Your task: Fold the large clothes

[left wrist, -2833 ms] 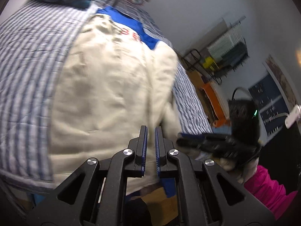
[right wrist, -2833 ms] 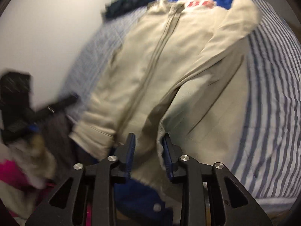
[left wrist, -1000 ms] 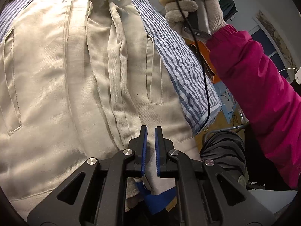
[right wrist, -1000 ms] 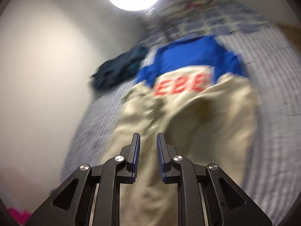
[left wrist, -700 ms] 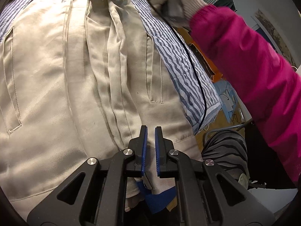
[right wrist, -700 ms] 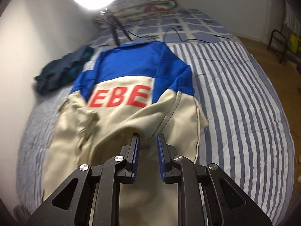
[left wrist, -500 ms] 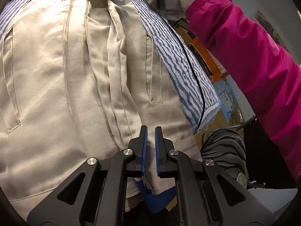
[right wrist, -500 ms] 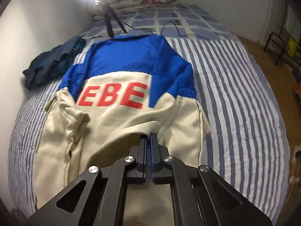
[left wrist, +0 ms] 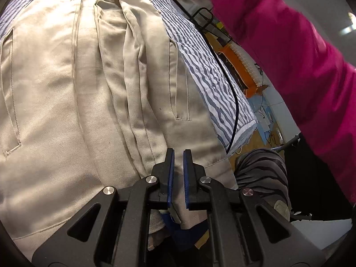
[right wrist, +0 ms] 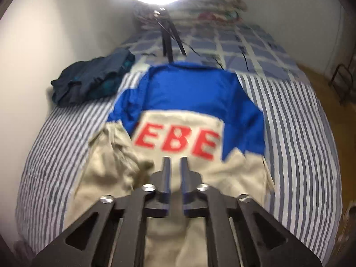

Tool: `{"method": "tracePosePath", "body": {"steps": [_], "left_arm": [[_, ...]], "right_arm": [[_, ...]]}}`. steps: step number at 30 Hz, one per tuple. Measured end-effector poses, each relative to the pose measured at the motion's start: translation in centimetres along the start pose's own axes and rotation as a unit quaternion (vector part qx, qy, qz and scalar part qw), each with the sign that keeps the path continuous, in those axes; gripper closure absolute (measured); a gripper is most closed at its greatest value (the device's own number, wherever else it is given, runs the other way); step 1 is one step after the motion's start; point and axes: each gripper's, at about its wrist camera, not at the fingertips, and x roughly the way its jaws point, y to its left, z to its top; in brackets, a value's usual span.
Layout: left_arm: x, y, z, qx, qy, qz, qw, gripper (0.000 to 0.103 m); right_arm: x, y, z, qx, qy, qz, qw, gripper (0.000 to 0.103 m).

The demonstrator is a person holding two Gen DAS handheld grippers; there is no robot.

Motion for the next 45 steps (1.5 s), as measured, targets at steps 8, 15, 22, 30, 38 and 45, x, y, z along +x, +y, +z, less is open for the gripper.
{"method": "tracePosePath", "body": {"steps": [8,15,22,30,38,45], "left_arm": [[-0.4,-0.1,-0.3,-0.001,-0.004,-0.002,1.0000,0.099],[0.1,-0.3,-0.2,0.000,0.000,-0.002,1.0000,0.099],[0.3,-0.4,-0.3,0.000,-0.002,-0.012,0.9999,0.099],[0.2,-1.0,-0.7,0.015,-0.003,-0.002,0.9999,0.099],[-1.6,-0.6,-0.8,0.003,-0.016,0.005,0.9998,0.099],[-4.3,-0.2,-0.8,-0.015,-0.041,0.014,0.9989,0.091]], "right_arm": [[1.2,-2.4,-3.5,-0.006,0.040,-0.060,0.997,0.054],[5.0,-1.4,-2.8,-0.045,0.074,-0.141,0.986,0.094],[-0.8,-0.7,-0.4,-0.010,0.004,-0.084,0.996,0.095],[7.2,4.1,-0.6,-0.047,0.036,-0.080,0.995,0.095],[8.0,2.9,-0.9,-0.028,0.055,-0.044,0.997,0.088],[-4.6,0.5,-2.9,-0.015,-0.001,0.026,1.000,0.083]]}}
